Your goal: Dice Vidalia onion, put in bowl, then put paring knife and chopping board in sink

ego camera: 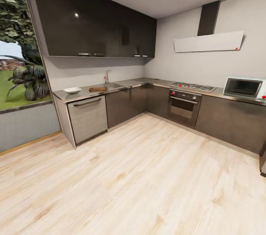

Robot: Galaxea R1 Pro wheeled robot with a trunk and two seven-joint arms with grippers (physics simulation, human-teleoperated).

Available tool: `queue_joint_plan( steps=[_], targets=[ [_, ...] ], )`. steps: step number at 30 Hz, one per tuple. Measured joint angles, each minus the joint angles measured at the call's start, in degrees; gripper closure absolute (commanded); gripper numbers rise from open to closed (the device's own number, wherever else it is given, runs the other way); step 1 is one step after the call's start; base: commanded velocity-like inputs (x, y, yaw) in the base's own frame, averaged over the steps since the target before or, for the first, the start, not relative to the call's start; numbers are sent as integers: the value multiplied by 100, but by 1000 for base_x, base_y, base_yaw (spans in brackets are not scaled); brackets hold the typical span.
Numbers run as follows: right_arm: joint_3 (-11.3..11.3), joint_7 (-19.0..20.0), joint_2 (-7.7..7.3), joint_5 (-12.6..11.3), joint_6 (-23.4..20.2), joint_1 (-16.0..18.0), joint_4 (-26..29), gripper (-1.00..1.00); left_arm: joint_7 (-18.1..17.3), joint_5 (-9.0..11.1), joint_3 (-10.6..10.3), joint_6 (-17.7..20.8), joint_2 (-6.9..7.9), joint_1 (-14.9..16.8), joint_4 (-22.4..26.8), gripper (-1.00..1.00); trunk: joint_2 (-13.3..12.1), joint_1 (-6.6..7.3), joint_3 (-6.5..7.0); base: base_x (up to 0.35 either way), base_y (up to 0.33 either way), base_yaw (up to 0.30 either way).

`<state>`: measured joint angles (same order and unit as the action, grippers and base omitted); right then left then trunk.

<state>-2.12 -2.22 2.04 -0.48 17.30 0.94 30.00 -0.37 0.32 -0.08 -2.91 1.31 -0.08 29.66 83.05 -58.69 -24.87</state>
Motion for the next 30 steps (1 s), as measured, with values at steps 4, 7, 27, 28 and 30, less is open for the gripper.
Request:
queue_joint_plan(
  steps=[4,7,27,28,30],
  targets=[
    [1,0,1,0,0,0,0,-100,3,0,0,0,0,0,-4,-100,0,0,0,343,0,0],
    [1,0,2,0,0,0,0,-100,4,0,0,0,0,0,-2,-100,0,0,0,343,0,0],
    [-7,0,2,0,0,0,1,-100,6,-8,0,-1,0,0,-1,-100,0,0,0,341,-53,0],
    [-8,0,2,0,0,0,1,-100,8,-8,0,-2,0,0,-1,-100,0,0,0,325,-142,0],
    [-9,0,2,0,0,0,1,-100,11,-8,0,-3,0,0,-1,-100,0,0,0,318,-157,0]
  ],
)
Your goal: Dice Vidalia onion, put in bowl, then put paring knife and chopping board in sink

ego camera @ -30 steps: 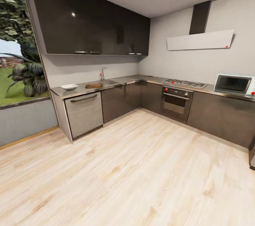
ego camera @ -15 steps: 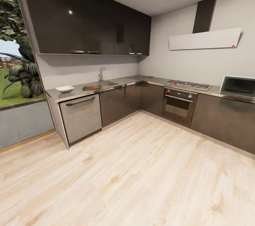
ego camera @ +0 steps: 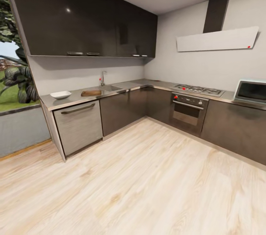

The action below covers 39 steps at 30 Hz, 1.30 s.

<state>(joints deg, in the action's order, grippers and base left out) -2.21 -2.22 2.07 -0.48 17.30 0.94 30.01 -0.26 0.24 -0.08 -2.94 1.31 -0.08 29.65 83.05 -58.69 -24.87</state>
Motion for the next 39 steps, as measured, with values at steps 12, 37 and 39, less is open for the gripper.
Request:
queue_joint_plan(
  steps=[12,37,39],
  targets=[
    [-1,0,0,0,0,0,0,-100,2,0,0,-1,0,0,0,-100,0,0,0,309,-172,0],
    [5,0,0,0,0,0,0,-100,7,0,0,-1,0,0,0,-100,0,0,0,304,-177,0],
    [7,0,0,0,0,0,0,-100,9,0,0,-1,0,0,0,-100,0,0,0,303,-178,0]
  ],
)
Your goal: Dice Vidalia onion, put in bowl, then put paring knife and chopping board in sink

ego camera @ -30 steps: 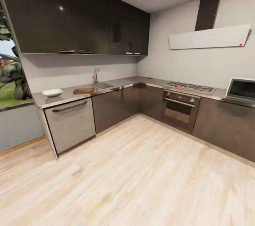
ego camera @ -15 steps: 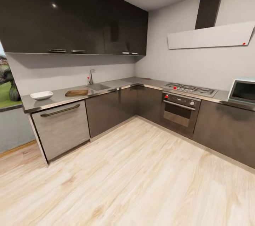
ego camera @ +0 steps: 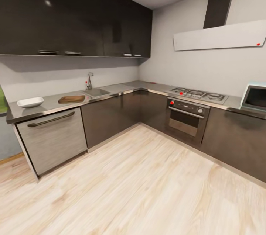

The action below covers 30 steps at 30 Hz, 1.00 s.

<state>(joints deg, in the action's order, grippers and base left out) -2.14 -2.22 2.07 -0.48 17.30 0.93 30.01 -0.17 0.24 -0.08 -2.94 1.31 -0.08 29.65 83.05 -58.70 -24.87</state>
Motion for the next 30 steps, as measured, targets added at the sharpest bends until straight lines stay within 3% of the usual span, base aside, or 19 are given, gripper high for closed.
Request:
queue_joint_plan(
  steps=[18,30],
  targets=[
    [-1,0,0,0,0,0,-1,-100,1,0,0,-2,0,0,-5,-100,0,0,0,303,-178,62],
    [1,0,0,0,0,1,-1,-100,1,-4,0,0,-2,0,-9,-100,0,0,0,303,-178,195]
  ],
)
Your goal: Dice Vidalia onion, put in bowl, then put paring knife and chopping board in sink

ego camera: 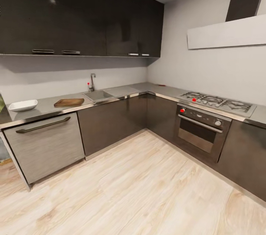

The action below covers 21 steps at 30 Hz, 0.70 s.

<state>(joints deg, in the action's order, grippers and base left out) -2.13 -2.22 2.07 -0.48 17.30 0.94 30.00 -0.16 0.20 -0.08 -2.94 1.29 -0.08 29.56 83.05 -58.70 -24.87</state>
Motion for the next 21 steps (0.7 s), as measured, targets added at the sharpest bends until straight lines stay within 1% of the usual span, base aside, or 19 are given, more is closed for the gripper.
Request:
queue_joint_plan(
  steps=[21],
  targets=[
    [0,0,1,0,0,0,0,-100,0,-4,0,4,-7,0,-9,-100,0,0,0,303,-178,286]
  ],
)
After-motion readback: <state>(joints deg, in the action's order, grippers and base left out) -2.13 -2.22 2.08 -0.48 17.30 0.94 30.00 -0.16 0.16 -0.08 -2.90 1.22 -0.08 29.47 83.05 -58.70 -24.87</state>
